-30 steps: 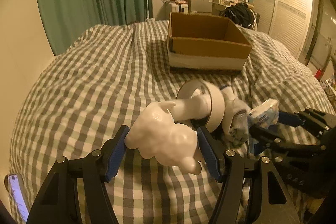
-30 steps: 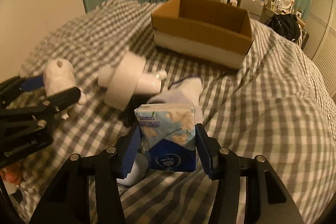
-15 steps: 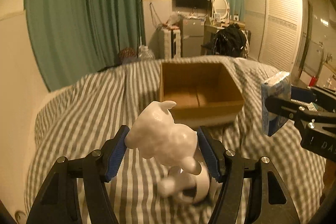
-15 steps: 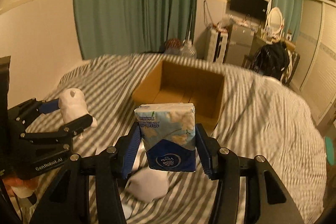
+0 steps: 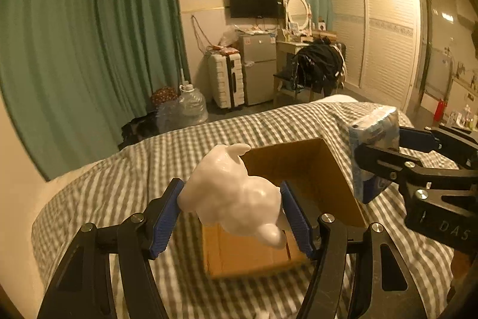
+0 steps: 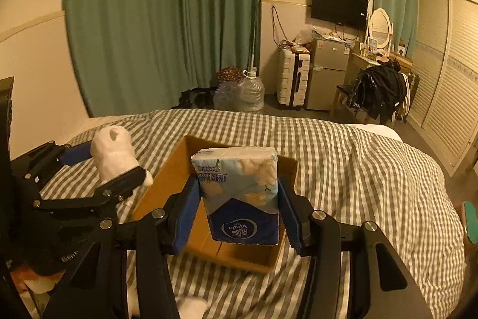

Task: Organize objects
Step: 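Carry the plush toy and tissue pack into the box and open both tools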

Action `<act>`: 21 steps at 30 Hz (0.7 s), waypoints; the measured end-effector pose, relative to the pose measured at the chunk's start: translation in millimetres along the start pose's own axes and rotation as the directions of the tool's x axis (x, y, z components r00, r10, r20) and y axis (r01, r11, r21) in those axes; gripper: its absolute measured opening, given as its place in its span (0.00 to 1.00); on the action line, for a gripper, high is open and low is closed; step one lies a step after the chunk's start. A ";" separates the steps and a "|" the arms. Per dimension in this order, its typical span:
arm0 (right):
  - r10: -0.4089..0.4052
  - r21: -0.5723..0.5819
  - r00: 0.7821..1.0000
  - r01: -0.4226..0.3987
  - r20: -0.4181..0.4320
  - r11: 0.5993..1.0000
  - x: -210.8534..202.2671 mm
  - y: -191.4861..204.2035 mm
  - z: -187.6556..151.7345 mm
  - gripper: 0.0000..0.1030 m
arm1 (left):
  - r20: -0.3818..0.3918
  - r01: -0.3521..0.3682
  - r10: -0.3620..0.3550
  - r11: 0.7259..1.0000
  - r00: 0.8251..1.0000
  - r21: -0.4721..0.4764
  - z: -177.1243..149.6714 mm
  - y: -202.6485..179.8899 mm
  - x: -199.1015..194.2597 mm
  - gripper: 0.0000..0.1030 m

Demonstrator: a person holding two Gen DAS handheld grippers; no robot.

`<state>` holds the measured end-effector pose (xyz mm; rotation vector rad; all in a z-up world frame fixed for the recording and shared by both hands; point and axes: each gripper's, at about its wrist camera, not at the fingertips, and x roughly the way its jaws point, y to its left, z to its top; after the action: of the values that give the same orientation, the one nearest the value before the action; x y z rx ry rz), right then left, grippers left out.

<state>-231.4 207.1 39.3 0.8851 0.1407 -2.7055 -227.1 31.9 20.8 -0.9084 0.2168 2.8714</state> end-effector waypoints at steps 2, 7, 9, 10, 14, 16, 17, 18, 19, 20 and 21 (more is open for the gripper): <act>-0.011 0.003 1.000 0.011 -0.012 1.000 20.3 -8.3 6.2 0.49 | -0.013 0.006 -0.006 1.000 1.000 0.022 5.5 -4.7 23.1 0.66; -0.019 0.021 0.998 0.021 -0.065 1.000 75.2 -27.3 11.3 0.49 | -0.075 0.009 -0.004 0.997 0.997 0.072 0.1 -10.2 78.8 0.66; -0.013 0.021 0.996 0.015 -0.094 1.000 93.5 -32.8 10.3 0.49 | -0.102 0.017 -0.008 0.997 0.995 0.082 -5.9 -12.1 95.1 0.66; -0.007 0.023 0.995 0.009 -0.103 1.000 100.6 -35.4 9.0 0.49 | -0.119 0.026 -0.015 0.996 0.993 0.085 -9.9 -11.8 104.8 0.66; 0.014 0.050 0.990 -0.007 -0.143 0.999 121.5 -40.7 -0.5 0.49 | -0.149 0.057 -0.045 0.996 0.988 0.075 -26.2 -11.4 120.8 0.66; 0.033 0.061 0.987 -0.023 -0.159 0.998 126.7 -41.0 -7.2 0.50 | -0.161 0.072 -0.060 0.995 0.985 0.066 -31.8 -10.2 124.0 0.66; 0.038 0.061 0.986 -0.028 -0.165 0.998 127.3 -40.9 -9.9 0.51 | -0.169 0.074 -0.063 0.995 0.984 0.059 -34.0 -9.5 124.4 0.67; 0.042 0.059 0.985 -0.032 -0.168 0.998 126.6 -39.7 -11.8 0.52 | -0.175 0.076 -0.066 0.996 0.982 0.054 -33.5 -8.9 125.0 0.67; 0.041 0.058 0.986 -0.032 -0.163 0.998 124.1 -39.0 -12.4 0.53 | -0.179 0.079 -0.069 0.996 0.981 0.048 -33.3 -8.0 123.8 0.70; 0.041 0.060 0.988 -0.032 -0.152 0.998 119.3 -38.3 -12.7 0.55 | -0.177 0.078 -0.070 0.996 0.982 0.043 -35.2 -6.6 116.9 0.76; 0.043 0.062 0.989 -0.034 -0.142 0.998 114.7 -38.4 -13.3 0.61 | -0.170 0.072 -0.064 0.997 0.983 0.041 -34.5 -6.9 110.7 0.81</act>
<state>-323.7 218.3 -39.2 1.0886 0.0729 -2.6219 -296.5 40.7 -71.9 -1.1273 0.2621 2.7166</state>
